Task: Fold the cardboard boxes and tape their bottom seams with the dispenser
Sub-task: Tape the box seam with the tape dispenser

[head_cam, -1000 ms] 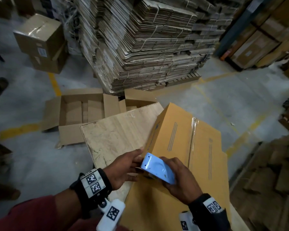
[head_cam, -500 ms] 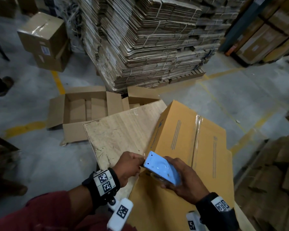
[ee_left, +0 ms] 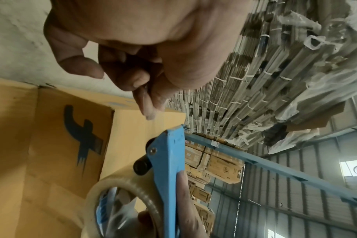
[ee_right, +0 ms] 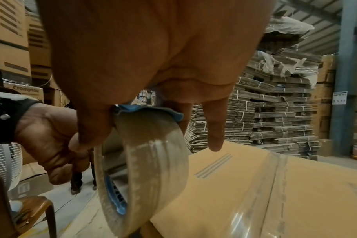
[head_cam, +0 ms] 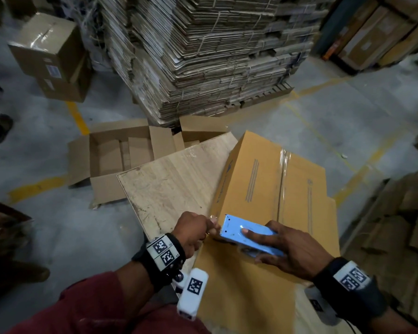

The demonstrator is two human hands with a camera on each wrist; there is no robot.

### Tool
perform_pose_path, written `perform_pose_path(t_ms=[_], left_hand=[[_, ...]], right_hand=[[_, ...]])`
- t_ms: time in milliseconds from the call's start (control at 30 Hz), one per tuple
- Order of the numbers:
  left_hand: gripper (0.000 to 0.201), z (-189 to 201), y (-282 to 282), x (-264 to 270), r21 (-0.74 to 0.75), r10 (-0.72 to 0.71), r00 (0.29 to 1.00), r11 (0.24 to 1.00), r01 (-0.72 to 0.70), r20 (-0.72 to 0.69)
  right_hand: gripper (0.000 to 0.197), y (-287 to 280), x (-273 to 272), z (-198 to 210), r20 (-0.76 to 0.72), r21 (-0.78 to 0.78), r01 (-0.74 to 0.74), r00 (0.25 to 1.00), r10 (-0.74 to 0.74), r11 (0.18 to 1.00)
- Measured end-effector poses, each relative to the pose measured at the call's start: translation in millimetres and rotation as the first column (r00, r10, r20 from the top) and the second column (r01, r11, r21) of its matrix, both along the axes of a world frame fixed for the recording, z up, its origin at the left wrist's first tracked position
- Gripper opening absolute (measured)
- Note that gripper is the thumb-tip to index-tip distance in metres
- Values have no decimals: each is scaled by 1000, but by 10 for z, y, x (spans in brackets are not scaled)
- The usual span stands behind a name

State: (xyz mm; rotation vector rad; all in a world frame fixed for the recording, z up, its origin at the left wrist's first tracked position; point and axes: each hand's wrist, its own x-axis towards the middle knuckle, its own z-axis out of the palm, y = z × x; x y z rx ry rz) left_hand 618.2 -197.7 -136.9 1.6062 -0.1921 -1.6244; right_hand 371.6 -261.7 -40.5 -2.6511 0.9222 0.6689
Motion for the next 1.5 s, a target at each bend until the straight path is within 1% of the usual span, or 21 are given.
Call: perform_pose_path(t_ms=[100,167,267,333,533,667,733,833,867,900,967,1000,1033,1100,1167,1233,1333,1400,1500], left_hand=[[11,-55,-5,-33,29,19,1000,999,-19,-14],[12,-94,-3,-59,40,34,999,999,-33,-22],[11,-157,5,-119,67,37,999,997,-38,4],[11,-224,-19,-139,71,65,998,995,-67,26],[11,-342,-79,-122,74,120,991,990,-124,52],[9,-328,-108,-136,62,129,989,989,-134,77],[12,-358,-96,-91,41,139,985,989,-144,99],[13,-533,-54,139,-11,236,953,971,-238,191],[16,-592,-21,203,-30,247,948,969,-247,200],[18,-635,7,220,-52,226,954,974,-220,199],[22,-688,58,157,-66,154,967,987,-144,202],[24,-706,82,95,-77,139,968,989,-126,206],[24,-713,101,27,-90,131,969,989,-115,210],[24,-692,121,-52,-120,146,961,985,-120,234],[31,-744,103,-73,-157,187,945,976,-148,269],[34,-773,95,-120,-193,200,930,970,-145,308],[30,-768,63,-153,-208,228,902,965,-160,366],[30,-763,45,-135,-216,216,880,967,-134,422],[34,-828,15,-134,-206,193,859,973,-104,474]], right_hand=[[61,3,-43,24,6,-22,-26,1000,26,999],[59,8,-71,23,23,-28,-11,1000,11,1000],[56,38,-114,-19,27,-44,2,1000,-1,999],[53,33,-151,-63,19,-51,9,1000,-8,999],[62,6,-203,-159,26,-98,7,1000,-5,995],[57,24,-205,-149,16,-118,29,999,-27,993],[56,39,-233,-135,0,-129,31,1000,-31,991],[59,-23,-478,-96,-13,-153,34,999,-37,988],[61,-41,-583,-89,-33,-159,28,999,-34,987],[60,-61,-669,-78,-43,-157,23,999,-30,987],[52,-116,-751,-39,-58,-122,40,997,-47,992],[51,-141,-766,-29,-60,-111,51,997,-58,993],[55,-147,-783,-31,-57,-99,60,996,-66,993],[58,-150,-807,-29,-43,-89,65,997,-69,994],[53,-147,-813,-30,-69,-75,79,994,-85,994],[54,-139,-794,-46,-114,-56,98,988,-104,994],[62,-121,-734,-76,-115,-68,115,986,-123,991],[69,-119,-690,-105,-129,-80,118,983,-128,990],[66,-107,-664,-199,-160,-102,114,979,-130,988]])
